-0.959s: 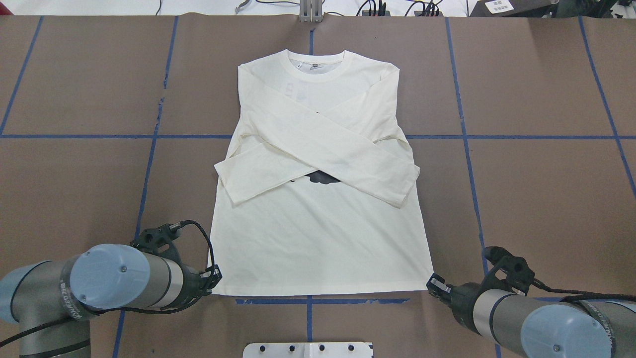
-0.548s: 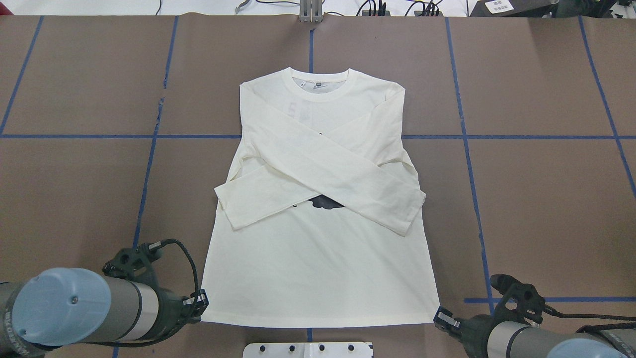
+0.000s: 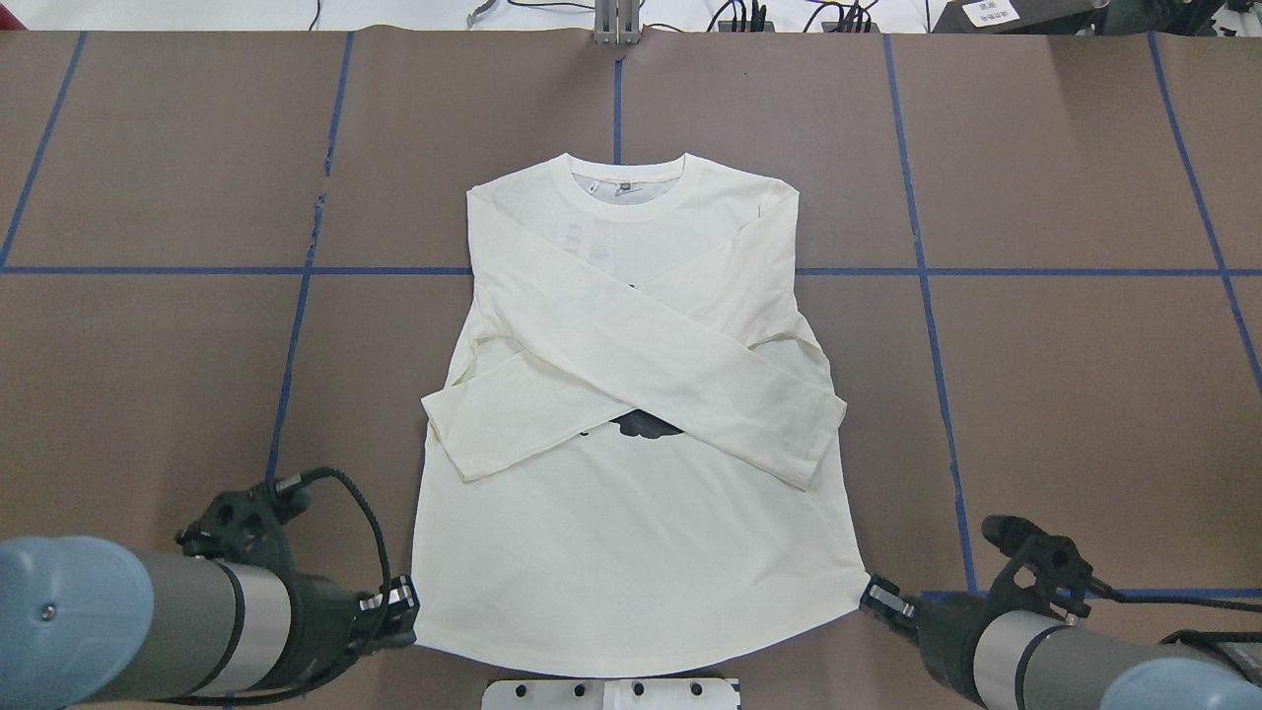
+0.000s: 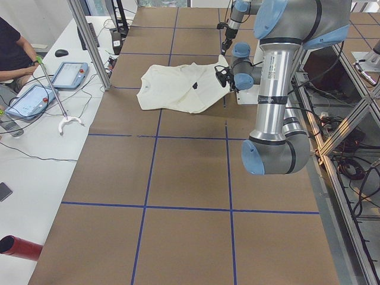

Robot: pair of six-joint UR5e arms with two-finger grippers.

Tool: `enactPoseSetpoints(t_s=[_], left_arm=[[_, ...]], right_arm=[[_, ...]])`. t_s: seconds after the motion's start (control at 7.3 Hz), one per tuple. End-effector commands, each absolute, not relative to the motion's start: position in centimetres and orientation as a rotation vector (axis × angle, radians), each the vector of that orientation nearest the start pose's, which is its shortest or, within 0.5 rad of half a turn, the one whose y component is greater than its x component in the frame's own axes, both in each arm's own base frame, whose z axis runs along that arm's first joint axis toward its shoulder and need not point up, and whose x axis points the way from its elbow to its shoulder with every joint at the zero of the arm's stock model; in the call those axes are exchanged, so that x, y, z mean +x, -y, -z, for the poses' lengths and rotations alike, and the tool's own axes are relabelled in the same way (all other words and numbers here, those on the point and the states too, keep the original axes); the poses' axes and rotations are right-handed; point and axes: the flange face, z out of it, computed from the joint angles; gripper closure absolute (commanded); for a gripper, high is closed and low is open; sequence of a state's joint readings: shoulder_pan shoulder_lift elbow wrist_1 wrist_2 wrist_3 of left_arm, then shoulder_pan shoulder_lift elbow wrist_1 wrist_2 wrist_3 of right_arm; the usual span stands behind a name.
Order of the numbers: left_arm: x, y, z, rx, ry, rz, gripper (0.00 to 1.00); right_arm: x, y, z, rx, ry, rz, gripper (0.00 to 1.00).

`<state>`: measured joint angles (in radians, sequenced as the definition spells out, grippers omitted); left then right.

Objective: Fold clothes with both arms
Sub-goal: 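Lift the hem with both grippers and fold it toward the collar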

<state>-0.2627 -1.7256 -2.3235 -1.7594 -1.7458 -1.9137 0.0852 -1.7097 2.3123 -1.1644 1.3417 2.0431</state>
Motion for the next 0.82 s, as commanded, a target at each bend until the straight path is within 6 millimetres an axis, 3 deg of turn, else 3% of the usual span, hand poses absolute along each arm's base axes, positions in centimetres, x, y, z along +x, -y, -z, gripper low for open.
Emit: enactPoseSetpoints(t_s=[0.0, 0.27, 0.41, 0.55, 0.69], left_arm=[[39.9, 32.6, -21.7, -0.006, -1.094, 0.477, 1.00], [41.3, 41.5, -21.3, 0.107, -1.048, 0.514, 1.00], [41.5, 45.9, -21.5, 0.144, -1.016, 0.543, 1.00], [41.5, 48.8, -23.0, 0.178, -0.998, 0.543, 1.00], [41.6, 51.6, -25.5, 0.199, -1.001, 0.570, 1.00]], right_arm=[[-36.9, 29.2, -32.1, 0.054, 1.041, -0.621, 1.00], [-36.3, 41.1, -32.0, 0.062, 0.990, -0.622, 1.00], [-37.0, 45.5, -30.7, 0.097, 0.930, -0.615, 1.00], [-39.1, 49.2, -30.3, 0.105, 0.896, -0.630, 1.00], [-40.2, 52.4, -31.2, 0.104, 0.858, -0.655, 1.00]])
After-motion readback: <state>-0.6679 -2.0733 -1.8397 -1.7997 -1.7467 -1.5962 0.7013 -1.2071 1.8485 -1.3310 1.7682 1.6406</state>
